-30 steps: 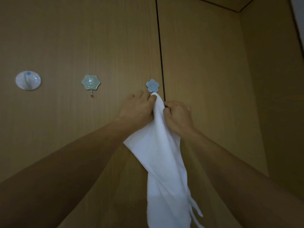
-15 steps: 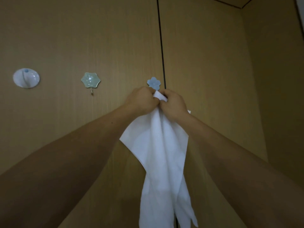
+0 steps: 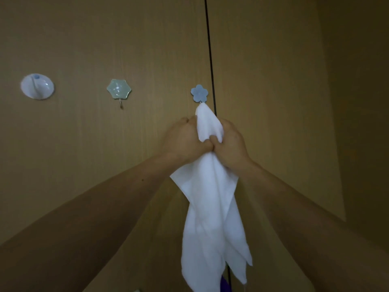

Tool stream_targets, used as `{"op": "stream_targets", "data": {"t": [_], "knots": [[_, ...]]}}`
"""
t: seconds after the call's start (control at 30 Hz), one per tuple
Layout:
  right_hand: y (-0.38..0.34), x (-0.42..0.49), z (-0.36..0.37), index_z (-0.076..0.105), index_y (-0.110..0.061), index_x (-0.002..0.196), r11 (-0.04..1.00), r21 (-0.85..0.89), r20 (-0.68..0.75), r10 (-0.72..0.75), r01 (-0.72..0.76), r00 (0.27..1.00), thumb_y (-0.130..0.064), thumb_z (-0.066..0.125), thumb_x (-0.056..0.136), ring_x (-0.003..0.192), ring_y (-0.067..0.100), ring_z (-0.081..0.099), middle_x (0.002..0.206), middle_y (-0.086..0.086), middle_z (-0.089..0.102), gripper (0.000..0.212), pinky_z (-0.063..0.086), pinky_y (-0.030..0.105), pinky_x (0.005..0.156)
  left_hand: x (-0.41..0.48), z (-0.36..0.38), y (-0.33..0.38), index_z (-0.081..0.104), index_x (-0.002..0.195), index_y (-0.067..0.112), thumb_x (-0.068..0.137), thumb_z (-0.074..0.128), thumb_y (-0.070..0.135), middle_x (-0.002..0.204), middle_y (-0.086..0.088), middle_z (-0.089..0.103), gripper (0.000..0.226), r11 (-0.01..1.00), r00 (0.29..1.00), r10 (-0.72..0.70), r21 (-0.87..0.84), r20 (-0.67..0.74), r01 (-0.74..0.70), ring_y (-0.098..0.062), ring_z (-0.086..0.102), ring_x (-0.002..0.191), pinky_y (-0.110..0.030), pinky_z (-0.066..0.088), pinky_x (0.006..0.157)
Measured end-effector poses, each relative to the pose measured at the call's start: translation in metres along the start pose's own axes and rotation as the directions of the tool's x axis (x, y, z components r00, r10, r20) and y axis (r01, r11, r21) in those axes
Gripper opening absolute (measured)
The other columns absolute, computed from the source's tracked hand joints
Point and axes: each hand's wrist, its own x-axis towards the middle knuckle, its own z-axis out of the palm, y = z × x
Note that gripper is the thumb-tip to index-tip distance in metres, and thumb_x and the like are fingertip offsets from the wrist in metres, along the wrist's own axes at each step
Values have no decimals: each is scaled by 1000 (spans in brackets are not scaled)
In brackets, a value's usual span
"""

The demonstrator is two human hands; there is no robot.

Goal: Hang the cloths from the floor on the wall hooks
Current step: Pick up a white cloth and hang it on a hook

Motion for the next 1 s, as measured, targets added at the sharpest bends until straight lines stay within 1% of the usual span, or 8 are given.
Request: {"op": "stream_targets", "data": {"t": [0.1, 0.17, 0.27, 0.37, 0.53, 0.67, 0.87, 1.0], "knots": [[5, -13, -4, 42, -18, 139, 1000, 19, 22, 14, -14, 1000, -18, 63, 84, 107, 9, 50, 129, -2, 54, 60, 36, 19, 84, -19, 4, 3, 50, 131, 9, 79, 70, 33, 121, -7, 60, 61, 978, 998, -6, -209, 62, 19, -22, 58, 108, -19, 40, 77], [3, -22, -7, 41, -20, 139, 1000, -15, 6, 24, -24, 1000, -18, 65, 80, 108, 11, 53, 125, -5, 54, 64, 38, 15, 78, -33, 7, 6, 42, 139, 6, 86, 65, 26, 131, -9, 54, 61, 952, 993, -27, -301, 115, 61, -21, 54, 117, -16, 39, 86], [-3, -43, -7, 34, -18, 144, 993, -96, -20, 74, -76, 997, -26, 66, 82, 122, 19, 49, 136, 1, 49, 70, 43, 29, 93, -52, 11, 6, 35, 143, 4, 89, 59, 29, 137, -12, 48, 64, 956, 995, -67, -282, 67, 83, -25, 48, 123, -32, 39, 99], [-13, -72, -4, 27, -16, 148, 976, -167, -32, 134, -137, 990, -39, 64, 86, 131, 22, 40, 146, 5, 40, 76, 38, 41, 107, -71, 11, 4, 19, 150, 7, 89, 56, 33, 149, -12, 34, 76, 951, 995, -81, -294, 63, 96, -27, 34, 135, -43, 30, 111], [-38, -131, -1, 10, -7, 153, 910, -318, -69, 259, -268, 963, -45, 52, 94, 147, 24, 14, 160, 10, 14, 82, 16, 36, 118, -114, 7, -6, 4, 152, 10, 89, 50, 45, 156, -13, 19, 85, 961, 990, -90, -252, 106, 115, -31, 21, 141, -49, 22, 114], [-70, -193, -1, 16, -8, 152, 862, -366, -98, 339, -351, 936, -43, 50, 96, 144, 23, 20, 158, 11, 20, 75, 19, 35, 116, -171, 3, -8, 5, 152, 13, 88, 49, 47, 159, -10, 11, 85, 952, 985, -3, -301, 172, 55, -29, 15, 144, -45, 19, 116], [-117, -324, -15, 22, -11, 152, 678, -480, -183, 544, -557, 819, -47, 50, 95, 144, 22, 23, 157, 9, 23, 73, 21, 30, 114, -289, -5, 15, 17, 150, 11, 84, 57, 38, 158, -11, 16, 82, 884, 937, 89, -460, 339, 83, -30, 19, 142, -43, 20, 114], [-146, -424, -46, 25, -12, 151, 443, -561, -266, 704, -699, 659, -51, 47, 95, 144, 26, 23, 156, 11, 25, 72, 18, 36, 115, -367, -12, 55, 21, 148, 8, 84, 56, 40, 155, -12, 22, 80, 858, 839, 223, -508, 496, 72, -32, 21, 140, -46, 23, 112]]}}
